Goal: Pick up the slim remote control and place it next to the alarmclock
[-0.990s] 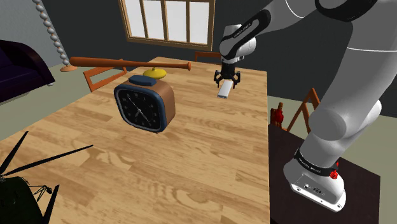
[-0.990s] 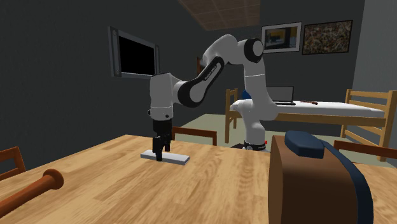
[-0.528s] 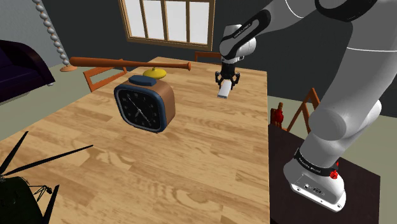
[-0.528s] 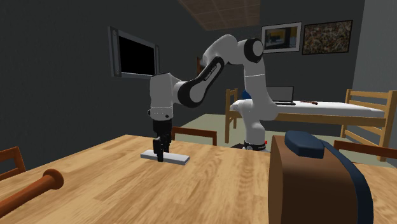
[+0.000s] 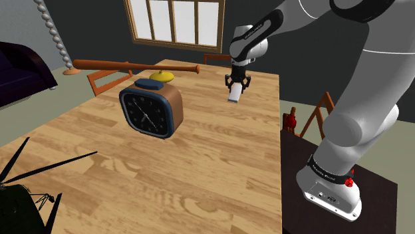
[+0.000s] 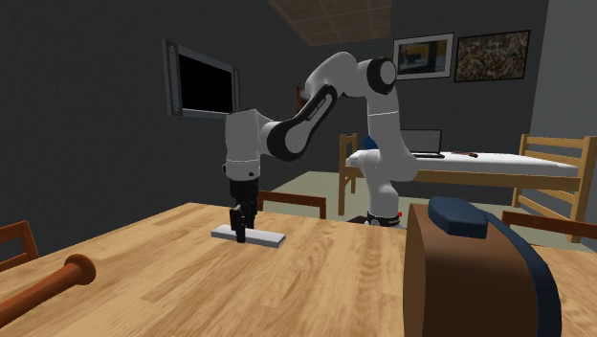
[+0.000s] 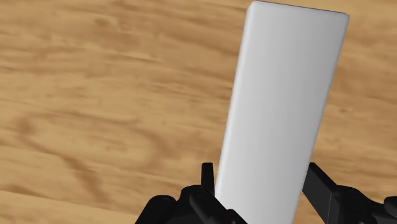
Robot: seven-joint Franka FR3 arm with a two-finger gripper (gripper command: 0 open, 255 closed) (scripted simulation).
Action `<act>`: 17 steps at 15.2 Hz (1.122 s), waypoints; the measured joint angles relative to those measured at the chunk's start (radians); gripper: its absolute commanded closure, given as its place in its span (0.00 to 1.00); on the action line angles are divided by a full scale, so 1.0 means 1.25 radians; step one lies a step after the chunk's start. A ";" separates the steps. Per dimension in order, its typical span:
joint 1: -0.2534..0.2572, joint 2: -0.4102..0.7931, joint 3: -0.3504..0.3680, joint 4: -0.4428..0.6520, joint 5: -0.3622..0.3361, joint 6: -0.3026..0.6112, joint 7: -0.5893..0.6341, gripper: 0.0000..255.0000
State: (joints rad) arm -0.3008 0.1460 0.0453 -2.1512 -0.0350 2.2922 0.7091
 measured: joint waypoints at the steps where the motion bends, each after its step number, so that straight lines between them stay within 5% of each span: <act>1: 0.000 -0.004 0.000 0.004 0.000 -0.008 0.000 1.00; 17: -0.001 -0.086 0.001 0.082 0.008 -0.167 -0.009 1.00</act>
State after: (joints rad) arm -0.3021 0.0385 0.0460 -2.0492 -0.0248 2.0830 0.6976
